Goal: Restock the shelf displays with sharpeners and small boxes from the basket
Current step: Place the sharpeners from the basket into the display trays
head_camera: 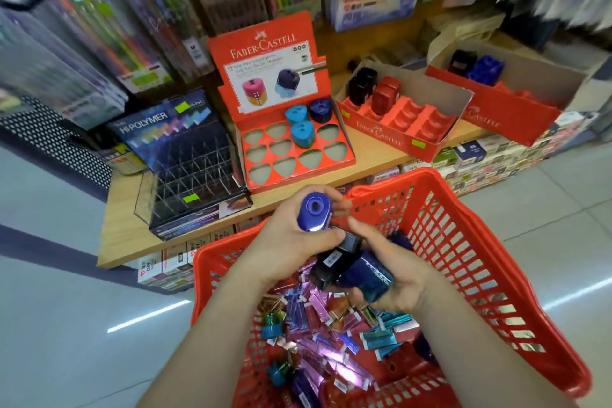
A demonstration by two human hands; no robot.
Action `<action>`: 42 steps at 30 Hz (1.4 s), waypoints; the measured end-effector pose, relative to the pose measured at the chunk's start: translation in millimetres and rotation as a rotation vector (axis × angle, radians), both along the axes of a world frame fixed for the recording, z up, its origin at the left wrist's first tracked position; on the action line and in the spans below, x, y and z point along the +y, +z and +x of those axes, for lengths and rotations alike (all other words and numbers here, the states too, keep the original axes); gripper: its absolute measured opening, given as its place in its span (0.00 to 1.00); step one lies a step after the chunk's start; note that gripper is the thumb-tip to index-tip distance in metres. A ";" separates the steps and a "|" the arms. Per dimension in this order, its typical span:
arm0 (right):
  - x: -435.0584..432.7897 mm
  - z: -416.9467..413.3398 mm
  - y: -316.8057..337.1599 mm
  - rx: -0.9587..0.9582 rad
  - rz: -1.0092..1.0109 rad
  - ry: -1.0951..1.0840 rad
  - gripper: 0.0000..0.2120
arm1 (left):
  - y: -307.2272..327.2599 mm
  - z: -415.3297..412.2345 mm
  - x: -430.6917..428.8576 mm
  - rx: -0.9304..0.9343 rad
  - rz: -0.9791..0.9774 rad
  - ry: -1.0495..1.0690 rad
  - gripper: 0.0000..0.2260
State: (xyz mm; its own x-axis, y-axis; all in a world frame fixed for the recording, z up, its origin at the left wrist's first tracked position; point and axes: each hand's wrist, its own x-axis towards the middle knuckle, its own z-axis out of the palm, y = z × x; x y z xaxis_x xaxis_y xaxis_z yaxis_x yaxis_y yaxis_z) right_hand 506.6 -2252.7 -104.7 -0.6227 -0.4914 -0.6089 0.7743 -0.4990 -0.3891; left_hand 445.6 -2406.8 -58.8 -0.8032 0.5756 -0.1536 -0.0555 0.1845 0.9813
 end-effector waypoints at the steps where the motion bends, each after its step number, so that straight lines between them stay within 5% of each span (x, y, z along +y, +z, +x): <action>1: 1.8 -1.8 1.5 0.010 -0.008 -0.003 0.37 | -0.2 -2.8 0.1 0.028 -0.039 -0.023 0.16; 5: 14.2 -22.5 16.2 0.101 0.124 -0.042 0.22 | -1.2 -12.3 7.9 0.107 -0.080 0.043 0.14; 10: 40.5 -60.6 52.4 0.250 0.441 0.157 0.17 | 9.2 -30.8 26.3 0.163 -0.133 0.360 0.17; 15: 79.6 -81.0 90.1 0.378 0.714 0.328 0.24 | 24.6 -46.9 45.3 -0.175 0.141 0.329 0.10; 19: 104.7 -77.7 92.2 0.408 0.640 0.144 0.18 | 28.5 -67.5 57.3 -0.198 0.313 0.320 0.12; 22: 114.1 -76.6 81.8 0.405 0.546 0.002 0.10 | 29.7 -83.1 72.1 -0.084 0.242 0.371 0.16; 27: 113.1 -85.0 62.0 0.385 0.421 -0.206 0.07 | 27.3 -100.4 92.6 0.003 0.075 0.299 0.08; 33: 120.7 -77.3 42.5 0.354 0.272 -0.332 0.09 | 21.8 -110.5 115.7 -0.194 0.152 0.303 0.07; 37: 152.5 -64.5 40.9 0.411 0.287 -0.400 0.29 | 24.1 -129.2 136.7 -0.155 0.001 0.185 0.08; 42: 186.9 -64.0 40.8 0.433 0.383 -0.553 0.31 | 38.2 -146.5 171.0 -0.089 -0.147 0.027 0.09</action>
